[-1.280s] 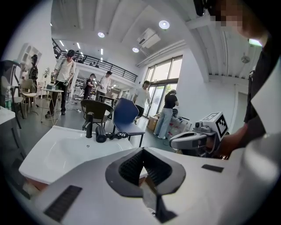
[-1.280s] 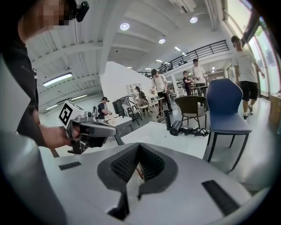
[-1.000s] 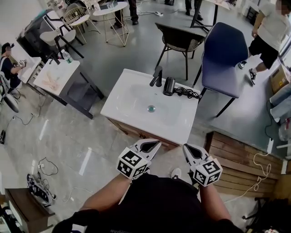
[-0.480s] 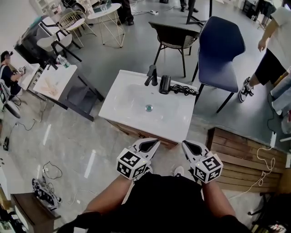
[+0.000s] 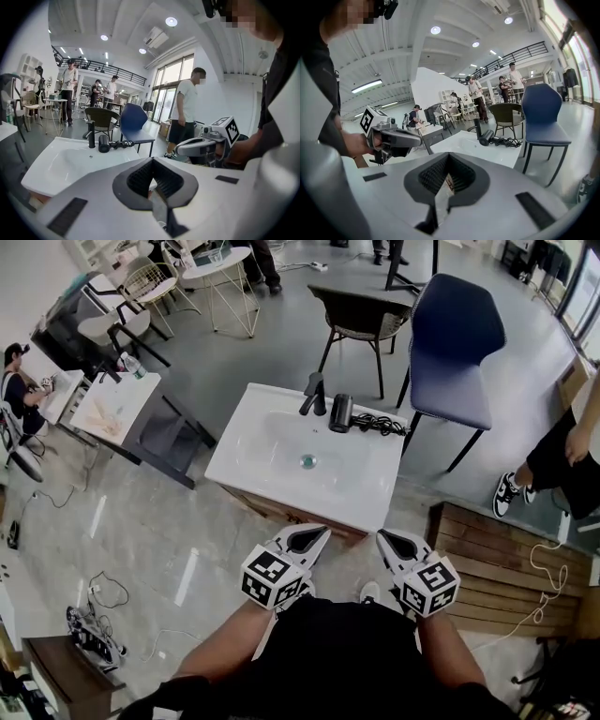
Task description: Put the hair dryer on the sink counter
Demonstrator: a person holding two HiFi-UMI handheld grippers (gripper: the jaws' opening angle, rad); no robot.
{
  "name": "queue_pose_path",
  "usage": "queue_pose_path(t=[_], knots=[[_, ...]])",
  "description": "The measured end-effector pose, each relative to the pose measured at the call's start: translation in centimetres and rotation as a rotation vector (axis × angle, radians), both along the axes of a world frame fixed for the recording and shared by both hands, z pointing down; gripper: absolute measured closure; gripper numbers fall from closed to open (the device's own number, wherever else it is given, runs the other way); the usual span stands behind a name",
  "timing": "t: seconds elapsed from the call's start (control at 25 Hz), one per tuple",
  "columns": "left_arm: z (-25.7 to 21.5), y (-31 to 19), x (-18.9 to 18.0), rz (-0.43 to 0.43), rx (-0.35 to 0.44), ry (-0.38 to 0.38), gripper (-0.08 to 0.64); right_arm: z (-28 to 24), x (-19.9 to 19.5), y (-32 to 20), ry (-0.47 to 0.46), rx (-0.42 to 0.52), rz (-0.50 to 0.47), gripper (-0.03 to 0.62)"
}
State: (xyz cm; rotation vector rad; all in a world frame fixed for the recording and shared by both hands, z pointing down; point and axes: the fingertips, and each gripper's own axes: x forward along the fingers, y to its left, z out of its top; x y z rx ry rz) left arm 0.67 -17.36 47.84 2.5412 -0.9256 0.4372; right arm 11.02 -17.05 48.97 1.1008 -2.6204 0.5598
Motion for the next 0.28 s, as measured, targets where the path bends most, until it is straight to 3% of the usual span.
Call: queue_pose_path(t=[0.28], knots=[[-0.29,0.34,-0.21,-0.001,0.0,0.0,0.56,-0.32,-0.2,0.31,0.002,0.003,-0.001,0.589]])
